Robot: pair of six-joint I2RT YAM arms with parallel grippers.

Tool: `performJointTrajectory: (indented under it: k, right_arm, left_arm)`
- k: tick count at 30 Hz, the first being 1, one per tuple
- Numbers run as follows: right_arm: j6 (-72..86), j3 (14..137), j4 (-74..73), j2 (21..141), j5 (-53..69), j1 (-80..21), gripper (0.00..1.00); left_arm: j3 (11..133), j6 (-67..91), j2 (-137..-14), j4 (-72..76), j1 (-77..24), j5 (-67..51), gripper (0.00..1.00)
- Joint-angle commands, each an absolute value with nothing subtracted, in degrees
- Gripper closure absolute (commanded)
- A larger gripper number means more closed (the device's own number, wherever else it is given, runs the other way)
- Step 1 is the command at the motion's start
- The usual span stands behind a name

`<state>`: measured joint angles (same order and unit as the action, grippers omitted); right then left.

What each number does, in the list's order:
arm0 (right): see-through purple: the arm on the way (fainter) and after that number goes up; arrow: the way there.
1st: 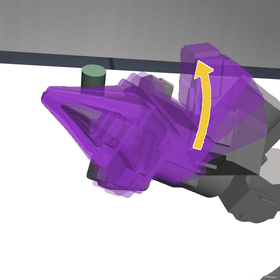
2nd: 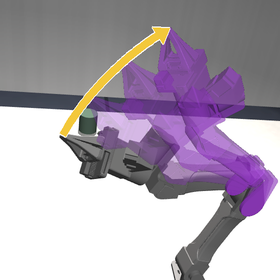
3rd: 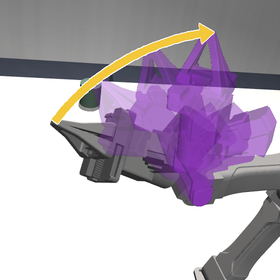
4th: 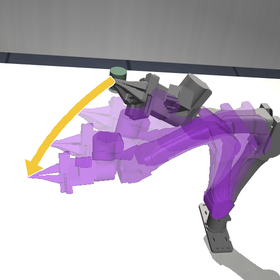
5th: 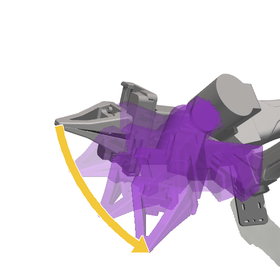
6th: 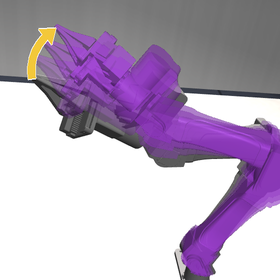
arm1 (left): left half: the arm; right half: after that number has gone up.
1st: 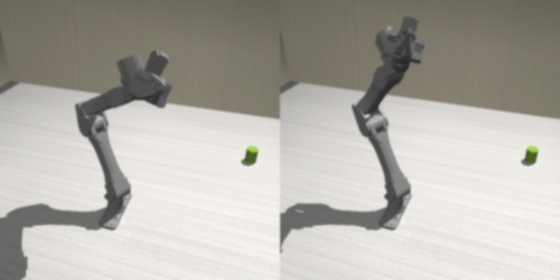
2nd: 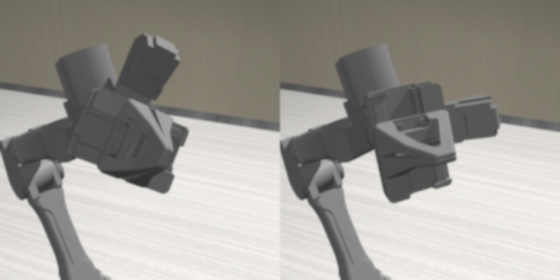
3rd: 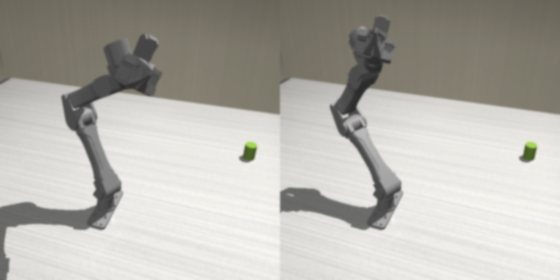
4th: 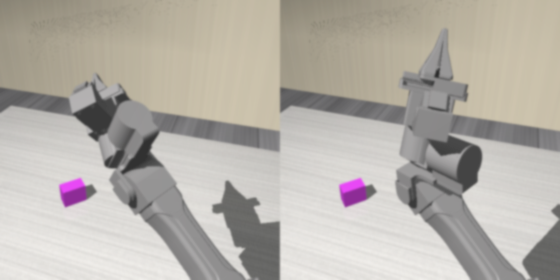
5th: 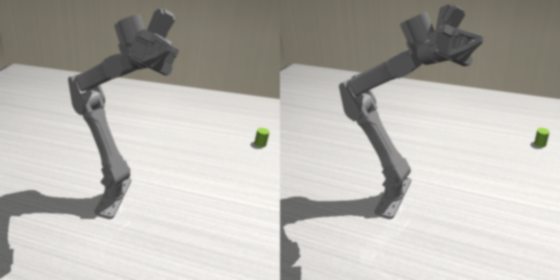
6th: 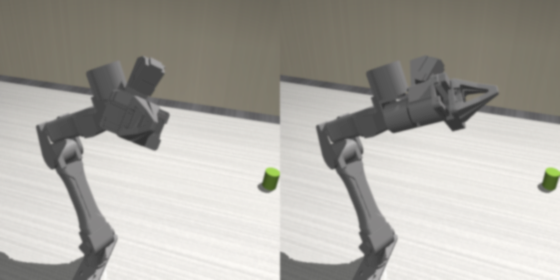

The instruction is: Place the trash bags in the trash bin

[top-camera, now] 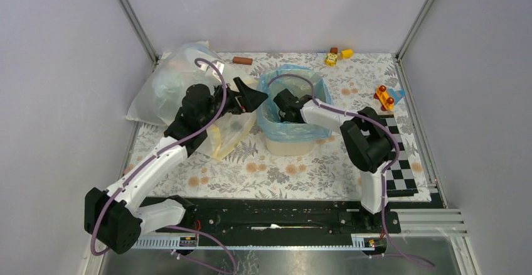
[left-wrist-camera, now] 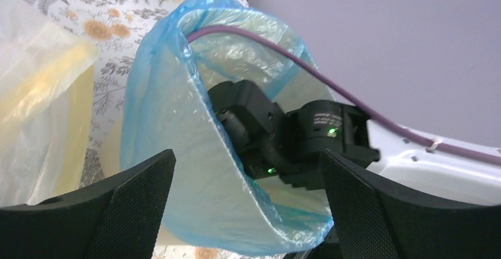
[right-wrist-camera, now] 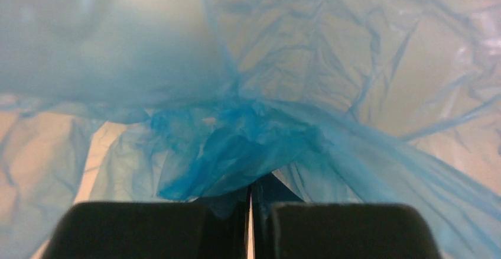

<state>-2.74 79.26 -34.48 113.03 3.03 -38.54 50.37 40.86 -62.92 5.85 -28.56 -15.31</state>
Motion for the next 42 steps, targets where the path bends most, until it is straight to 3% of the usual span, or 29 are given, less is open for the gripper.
performJointTrajectory:
  k: [1,17,34,42]
  right_arm:
    - [-3.08,80.97,-37.49,117.19,5.59,-39.02,0.99]
    - [-1.20,81.22,-36.50,103.14,4.76,-38.95,0.91]
    - [2.11,82.49,-35.64,95.09,1.73,-38.99,0.78]
    - [4.96,82.39,-34.54,96.48,-2.19,-38.94,0.73]
  left_arm:
    - [56.25,39.30,-66.69,4.73,-28.39,-17.92,0.08]
    - [62.02,33.65,-74.00,-3.15,-28.57,-14.21,0.36]
    - [63.43,31.29,-74.89,-6.24,-30.42,-10.65,0.45]
    - [63.00,30.92,-73.36,-6.65,-31.41,-9.39,0.41]
